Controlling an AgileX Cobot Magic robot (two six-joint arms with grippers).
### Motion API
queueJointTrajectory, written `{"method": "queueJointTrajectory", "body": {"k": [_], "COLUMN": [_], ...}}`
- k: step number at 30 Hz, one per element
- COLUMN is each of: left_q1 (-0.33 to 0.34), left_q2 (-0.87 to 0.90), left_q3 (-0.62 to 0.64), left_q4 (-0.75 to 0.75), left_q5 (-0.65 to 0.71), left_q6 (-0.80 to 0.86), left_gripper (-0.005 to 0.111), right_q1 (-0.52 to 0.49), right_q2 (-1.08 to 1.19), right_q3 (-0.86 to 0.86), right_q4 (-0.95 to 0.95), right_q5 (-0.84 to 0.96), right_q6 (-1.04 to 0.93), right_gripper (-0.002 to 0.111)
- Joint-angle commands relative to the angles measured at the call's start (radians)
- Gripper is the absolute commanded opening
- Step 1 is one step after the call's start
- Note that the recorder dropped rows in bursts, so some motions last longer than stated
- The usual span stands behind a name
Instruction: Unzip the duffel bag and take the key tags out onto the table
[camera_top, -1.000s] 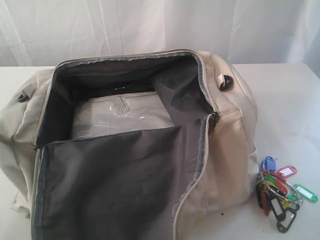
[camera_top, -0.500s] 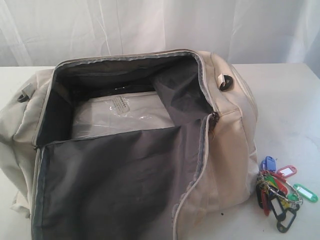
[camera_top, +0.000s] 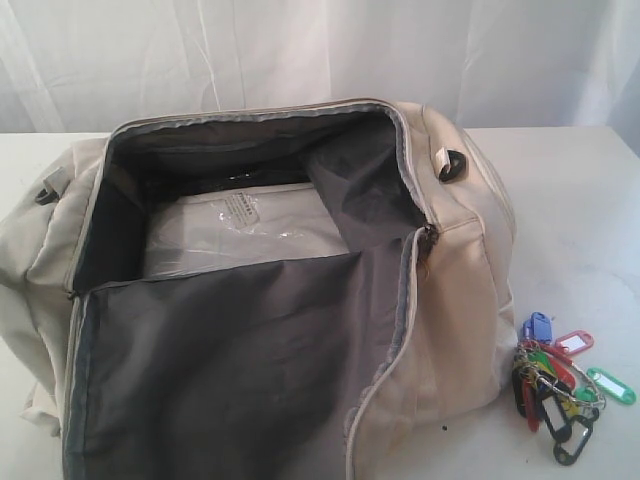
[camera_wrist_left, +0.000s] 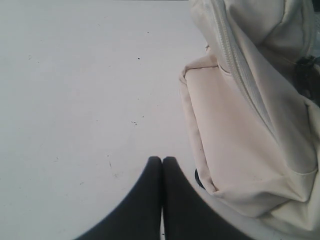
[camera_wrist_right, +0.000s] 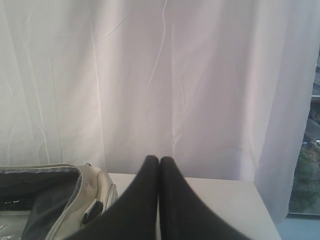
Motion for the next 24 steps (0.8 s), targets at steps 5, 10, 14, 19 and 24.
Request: {"method": "queueJointTrajectory", "body": {"k": [5,10,14,19,24], "left_q1": [0.005,0.005,0.005,0.005,0.005], "left_q2": [-0.004,-0.004,-0.004,-0.004,-0.004], "left_q3": [0.003,0.003,0.003,0.003,0.003], "left_q4": [-0.011,-0.011,-0.011,-0.011,-0.011], "left_q5": [-0.005,-0.005,-0.005,-0.005,-0.005], "left_q6": [0.004,0.004,0.004,0.004,0.004], "left_gripper": [0.0,0.0,0.0,0.0,0.0], "right_q1": [-0.005,-0.005,-0.005,-0.005,-0.015], "right_q2": [-0.005,-0.005,-0.007,-0.015,-0.054], "right_q3": [0.007,0.007,0.007,0.007,0.007], "right_q4": [-0.005,-0.017,-0.016,-0.016,-0.031], "right_q5": [-0.006,-0.006,0.027,0.085,0.11], "right_q6": [-0.011,-0.014,-0.023,-0.124,-0.173], "right_gripper": [0.0,0.0,0.0,0.0,0.0]}}
